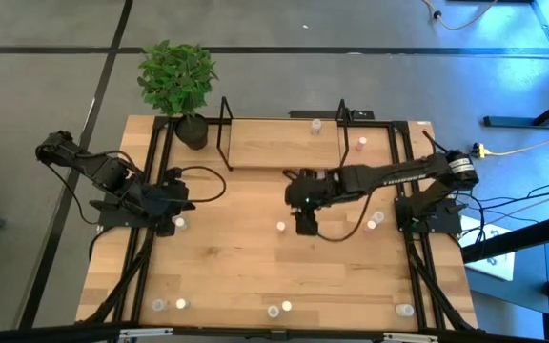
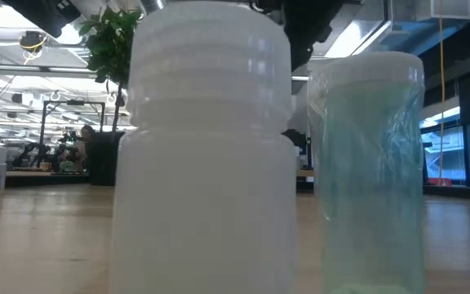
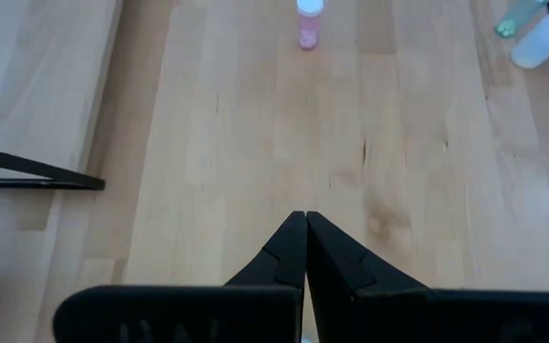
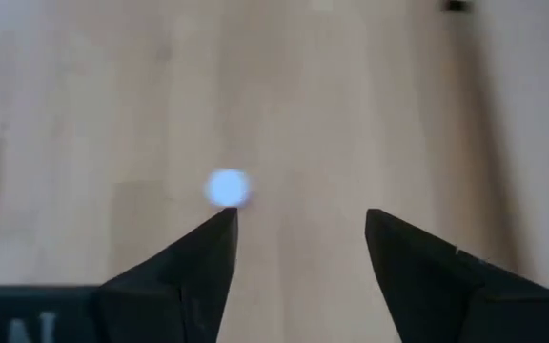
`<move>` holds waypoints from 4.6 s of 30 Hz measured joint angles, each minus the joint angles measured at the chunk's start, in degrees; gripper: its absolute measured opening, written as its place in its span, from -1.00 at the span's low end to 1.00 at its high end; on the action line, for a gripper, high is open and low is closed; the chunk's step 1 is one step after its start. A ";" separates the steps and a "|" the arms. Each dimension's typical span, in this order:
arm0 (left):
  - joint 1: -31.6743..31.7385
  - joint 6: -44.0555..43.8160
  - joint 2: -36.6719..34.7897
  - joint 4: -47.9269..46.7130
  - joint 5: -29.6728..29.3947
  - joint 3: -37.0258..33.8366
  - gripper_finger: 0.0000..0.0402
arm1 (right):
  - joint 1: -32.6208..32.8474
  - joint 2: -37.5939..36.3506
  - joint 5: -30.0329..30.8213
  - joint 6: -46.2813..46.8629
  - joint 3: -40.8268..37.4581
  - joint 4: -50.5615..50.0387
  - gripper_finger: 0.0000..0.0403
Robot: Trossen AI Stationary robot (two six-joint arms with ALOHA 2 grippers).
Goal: Pick and place medicine bottles onto shelf by color
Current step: Put the bottom left pink medicine bottle on the shelf
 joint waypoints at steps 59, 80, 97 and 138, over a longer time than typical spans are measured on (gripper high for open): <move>-0.01 -0.24 0.00 0.40 -2.99 0.00 -1.00 | 2.25 17.57 -2.85 -4.46 -0.59 9.43 0.15; -0.01 -0.24 0.02 0.79 -2.96 0.00 -1.00 | 2.28 18.35 -2.82 -1.57 -1.12 12.84 0.15; -0.01 -0.24 0.00 0.79 -2.96 0.00 -1.00 | 2.26 18.29 -2.76 -1.24 -1.12 12.86 -0.35; 0.01 -0.20 0.00 1.81 -7.10 0.00 -1.00 | -22.21 11.73 -2.37 3.19 22.31 -11.95 -0.39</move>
